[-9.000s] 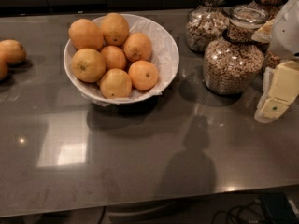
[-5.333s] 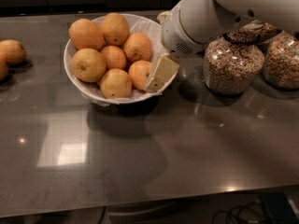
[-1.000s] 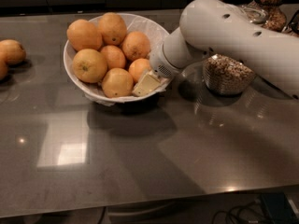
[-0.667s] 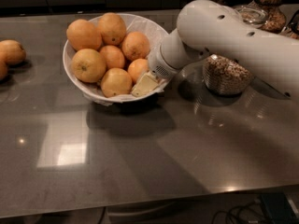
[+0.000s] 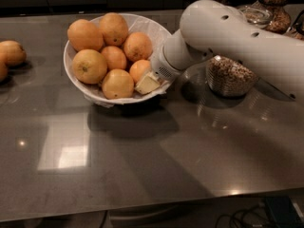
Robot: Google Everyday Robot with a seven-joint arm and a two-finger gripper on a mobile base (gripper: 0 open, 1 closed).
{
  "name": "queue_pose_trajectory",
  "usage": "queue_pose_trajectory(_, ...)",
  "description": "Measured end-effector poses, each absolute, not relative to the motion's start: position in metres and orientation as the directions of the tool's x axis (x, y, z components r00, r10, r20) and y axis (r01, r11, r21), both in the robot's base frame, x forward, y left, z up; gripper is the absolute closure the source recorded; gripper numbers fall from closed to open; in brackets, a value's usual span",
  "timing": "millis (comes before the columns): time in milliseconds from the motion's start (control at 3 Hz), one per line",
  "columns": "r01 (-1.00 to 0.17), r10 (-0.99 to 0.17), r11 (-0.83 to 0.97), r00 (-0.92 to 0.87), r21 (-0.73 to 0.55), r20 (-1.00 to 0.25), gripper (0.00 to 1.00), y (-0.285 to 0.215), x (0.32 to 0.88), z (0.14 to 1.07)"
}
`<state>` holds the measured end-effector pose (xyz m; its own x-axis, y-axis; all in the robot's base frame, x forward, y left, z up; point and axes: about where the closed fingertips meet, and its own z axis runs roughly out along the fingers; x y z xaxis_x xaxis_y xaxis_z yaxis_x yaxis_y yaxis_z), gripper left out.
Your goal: Pick orange from white bowl
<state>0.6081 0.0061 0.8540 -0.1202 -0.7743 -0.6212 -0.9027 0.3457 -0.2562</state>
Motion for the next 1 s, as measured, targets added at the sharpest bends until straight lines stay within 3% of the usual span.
queue_pose_trajectory(333,-0.903,-0.774,0.346,-0.120,-0.256,-0.621,0.93,0.0061,0.6081,0.8540)
queue_pose_trajectory(667,-0.909,-0.760,0.340,-0.113,-0.243,-0.640,1.00,0.0062,0.6054,0.8576)
queue_pose_trajectory(1000,-0.910,-0.752,0.335,-0.102,-0.244,-0.651,1.00,0.0056,0.6020,0.8619)
